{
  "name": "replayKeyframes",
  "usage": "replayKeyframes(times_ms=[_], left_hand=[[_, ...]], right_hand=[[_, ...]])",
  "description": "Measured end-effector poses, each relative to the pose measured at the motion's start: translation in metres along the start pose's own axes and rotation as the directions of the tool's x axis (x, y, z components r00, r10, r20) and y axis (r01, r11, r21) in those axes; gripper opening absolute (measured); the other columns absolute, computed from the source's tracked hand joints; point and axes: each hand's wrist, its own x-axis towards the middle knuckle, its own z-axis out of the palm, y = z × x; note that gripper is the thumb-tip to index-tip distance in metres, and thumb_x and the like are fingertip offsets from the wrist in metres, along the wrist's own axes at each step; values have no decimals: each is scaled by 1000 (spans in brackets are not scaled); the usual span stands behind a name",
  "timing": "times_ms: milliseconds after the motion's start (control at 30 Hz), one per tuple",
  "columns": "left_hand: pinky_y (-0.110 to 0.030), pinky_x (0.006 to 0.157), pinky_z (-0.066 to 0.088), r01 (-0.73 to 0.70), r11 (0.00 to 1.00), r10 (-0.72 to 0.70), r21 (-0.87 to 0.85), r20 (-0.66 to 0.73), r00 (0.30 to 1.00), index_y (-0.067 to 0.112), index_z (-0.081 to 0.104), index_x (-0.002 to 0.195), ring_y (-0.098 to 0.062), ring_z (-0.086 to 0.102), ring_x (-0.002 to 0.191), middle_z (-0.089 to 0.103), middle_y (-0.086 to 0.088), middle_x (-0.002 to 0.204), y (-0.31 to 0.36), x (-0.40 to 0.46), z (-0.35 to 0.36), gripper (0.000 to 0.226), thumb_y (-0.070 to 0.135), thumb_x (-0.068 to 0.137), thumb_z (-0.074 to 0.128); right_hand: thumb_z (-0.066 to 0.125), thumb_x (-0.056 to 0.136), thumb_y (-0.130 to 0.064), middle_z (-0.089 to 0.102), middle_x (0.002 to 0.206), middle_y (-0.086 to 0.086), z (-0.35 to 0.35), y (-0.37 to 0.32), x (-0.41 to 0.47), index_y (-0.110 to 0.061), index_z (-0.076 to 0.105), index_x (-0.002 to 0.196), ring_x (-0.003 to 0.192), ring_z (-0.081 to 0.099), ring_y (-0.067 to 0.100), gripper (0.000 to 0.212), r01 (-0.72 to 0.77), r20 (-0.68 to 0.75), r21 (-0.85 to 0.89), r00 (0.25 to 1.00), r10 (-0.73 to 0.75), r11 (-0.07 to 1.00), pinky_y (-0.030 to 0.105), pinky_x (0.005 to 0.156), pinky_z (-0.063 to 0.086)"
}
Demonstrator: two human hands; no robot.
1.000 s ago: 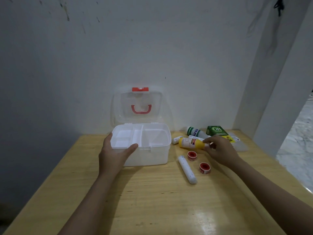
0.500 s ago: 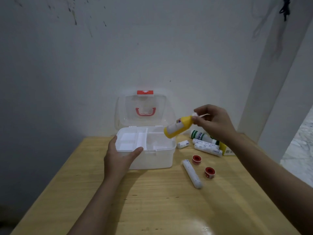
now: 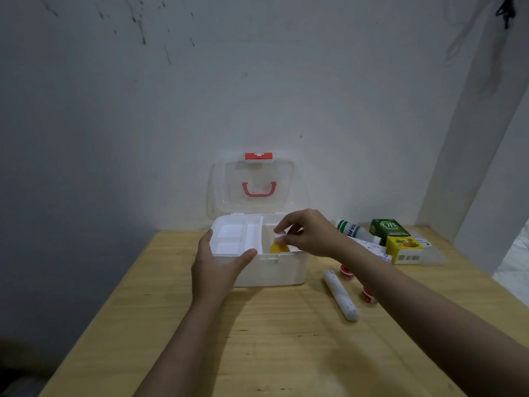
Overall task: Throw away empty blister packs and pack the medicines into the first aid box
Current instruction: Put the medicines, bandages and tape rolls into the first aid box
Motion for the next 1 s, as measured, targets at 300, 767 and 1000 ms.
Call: replayKeyframes(times_ms=[300, 767, 1000], left_hand=[[-40, 93, 46, -5, 1000, 5, -5, -3, 1000, 26, 32, 141, -25, 42, 126, 43, -1, 141, -1, 0, 0, 102, 51, 55, 82], [-31, 91, 39, -15, 996, 16, -84, 12, 1000, 26, 32, 140, -22, 41, 127, 42, 1, 142, 0, -4, 0, 95, 43, 61, 82], [-31, 94, 37, -19, 997, 21, -75, 23, 1000, 24, 31, 139, -23, 39, 129, 40, 0, 143, -1, -4, 0, 93, 41, 63, 82]], right_hand=[[74, 78, -20, 69, 99, -6, -4, 18, -22, -18, 72, 99, 79, 66, 5, 21, 69, -250, 131, 968, -34, 989, 20, 70, 55], [63, 80, -41, 52, 125, 23, -35, 163, -98, -16, 58, 122, 111, 42, 43, 49, -797, -691, -147, 507, 515, 586, 49, 92, 39], [63, 79, -34, 54, 120, 21, -37, 165, -98, -17, 65, 115, 104, 52, 42, 40, -771, -719, -70, 480, 504, 633, 48, 89, 45]])
